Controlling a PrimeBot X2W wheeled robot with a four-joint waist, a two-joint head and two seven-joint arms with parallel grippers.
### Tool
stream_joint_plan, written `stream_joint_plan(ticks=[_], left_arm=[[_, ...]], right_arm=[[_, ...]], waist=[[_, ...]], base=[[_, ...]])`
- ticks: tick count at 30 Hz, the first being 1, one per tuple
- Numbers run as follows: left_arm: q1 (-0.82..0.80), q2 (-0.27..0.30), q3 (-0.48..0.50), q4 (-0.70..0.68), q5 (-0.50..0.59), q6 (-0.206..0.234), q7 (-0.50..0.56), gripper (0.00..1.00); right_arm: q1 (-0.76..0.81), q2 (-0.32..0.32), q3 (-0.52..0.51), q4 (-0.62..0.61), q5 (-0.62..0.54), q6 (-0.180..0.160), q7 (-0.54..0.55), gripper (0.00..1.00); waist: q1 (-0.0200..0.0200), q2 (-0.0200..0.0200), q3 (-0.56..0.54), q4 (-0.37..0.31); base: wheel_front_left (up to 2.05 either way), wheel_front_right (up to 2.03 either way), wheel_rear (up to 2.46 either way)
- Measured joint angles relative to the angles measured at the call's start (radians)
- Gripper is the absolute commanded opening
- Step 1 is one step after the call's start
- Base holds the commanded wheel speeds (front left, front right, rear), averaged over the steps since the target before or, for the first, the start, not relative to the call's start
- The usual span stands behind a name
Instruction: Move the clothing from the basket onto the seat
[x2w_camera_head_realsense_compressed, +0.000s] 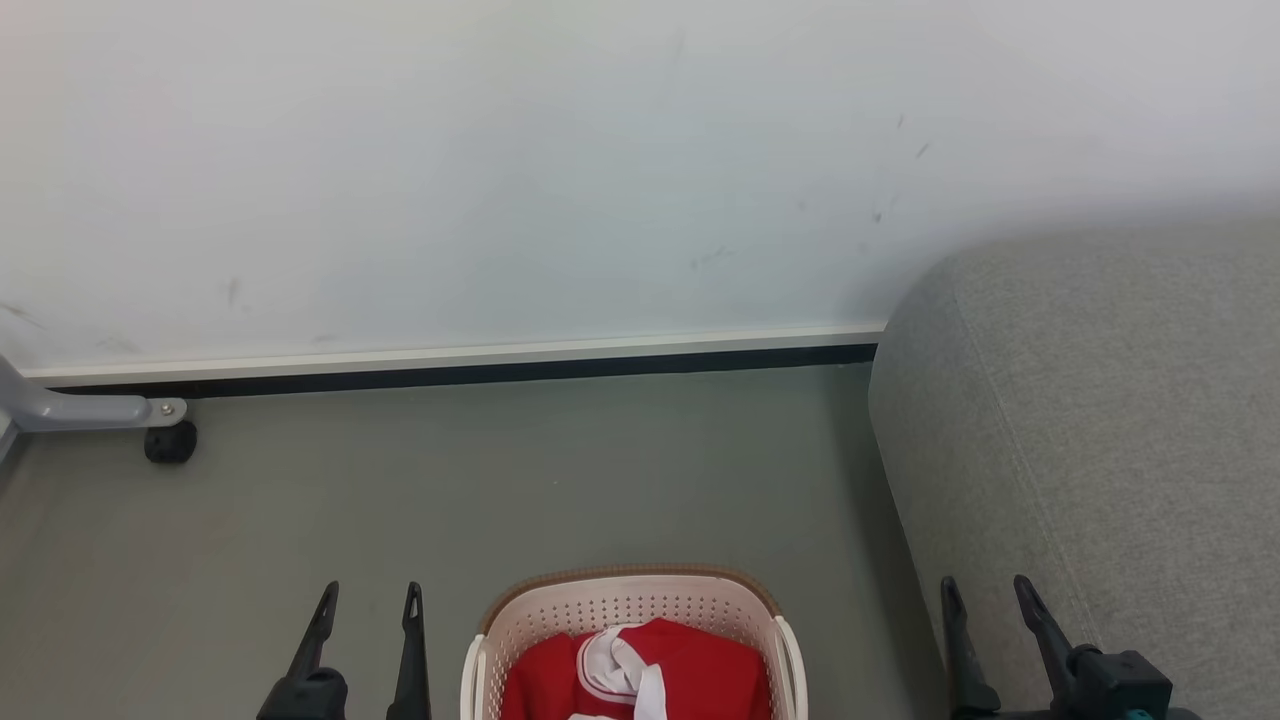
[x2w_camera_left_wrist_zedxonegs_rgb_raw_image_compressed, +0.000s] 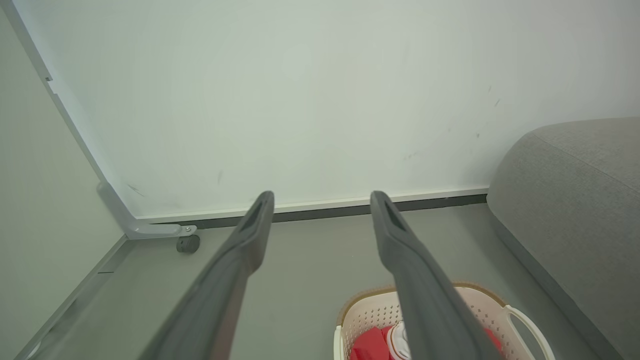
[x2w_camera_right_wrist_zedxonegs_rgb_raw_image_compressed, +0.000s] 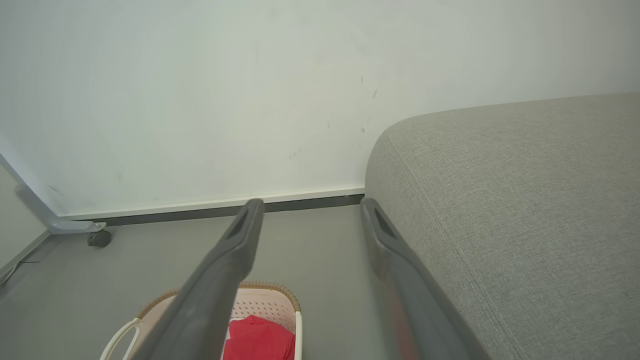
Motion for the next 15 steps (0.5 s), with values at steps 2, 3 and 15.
stream_joint_plan(ticks=[2, 3, 15], left_arm=[[0.000, 0.000, 0.000, -0.002, 0.000, 0.000, 0.000, 1.00], [0.000, 0.000, 0.000, -0.003, 0.000, 0.000, 0.000, 1.00], [-0.051, -0.006, -0.058, 0.002, 0.021, -0.019, 0.000, 1.00]], right_arm=[[0.000, 0.000, -0.001, -0.002, -0.001, 0.000, 0.000, 1.00], [0.000, 0.000, -0.001, -0.003, -0.004, 0.001, 0.000, 1.00], [-0.024, -0.016, -0.025, -0.081, -0.029, 0.004, 0.000, 1.00]], waist=[[0.0000, 0.0000, 0.007, -0.002], [0.0000, 0.0000, 0.011, -0.002], [0.0000, 0.0000, 0.116, -0.022]], base=[[0.00, 0.00, 0.00], [0.00, 0.00, 0.00], [0.00, 0.00, 0.00]])
